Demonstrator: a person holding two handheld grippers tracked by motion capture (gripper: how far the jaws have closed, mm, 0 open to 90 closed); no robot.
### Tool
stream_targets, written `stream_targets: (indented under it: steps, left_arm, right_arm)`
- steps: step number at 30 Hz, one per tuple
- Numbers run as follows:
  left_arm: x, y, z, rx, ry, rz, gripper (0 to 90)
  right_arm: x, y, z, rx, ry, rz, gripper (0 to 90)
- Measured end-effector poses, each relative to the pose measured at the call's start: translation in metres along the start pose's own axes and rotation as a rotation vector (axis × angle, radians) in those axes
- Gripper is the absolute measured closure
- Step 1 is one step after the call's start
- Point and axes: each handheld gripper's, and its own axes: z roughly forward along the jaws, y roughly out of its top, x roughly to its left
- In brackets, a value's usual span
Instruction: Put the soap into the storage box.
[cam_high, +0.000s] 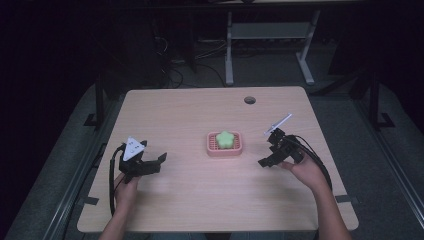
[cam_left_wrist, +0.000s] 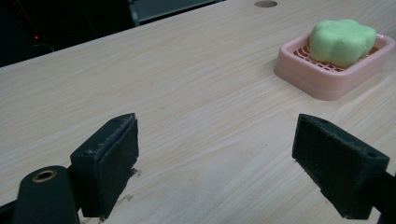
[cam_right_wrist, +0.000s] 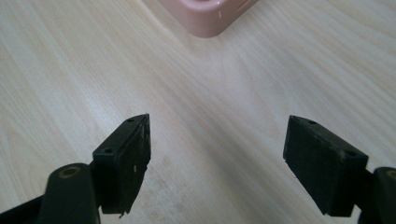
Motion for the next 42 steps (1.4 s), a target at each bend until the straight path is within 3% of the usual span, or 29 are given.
stream_targets:
  steps: [7, 20, 42]
  left_arm:
    - [0.0, 0.0, 0.0, 0.001, 0.001, 0.001, 14.3]
    - [0.0, 0.0, 0.0, 0.017, -0.001, 0.005, 14.3]
    - [-0.002, -0.001, 0.001, 0.028, -0.009, 0.018, 14.3]
  right_arm:
    - [0.003, -0.014, -0.003, -0.015, -0.011, -0.005, 23.1]
    - [0.0, -0.049, -0.012, -0.047, -0.02, 0.042, 23.2]
    - [0.01, -0.1, -0.009, -0.097, -0.018, 0.095, 24.2]
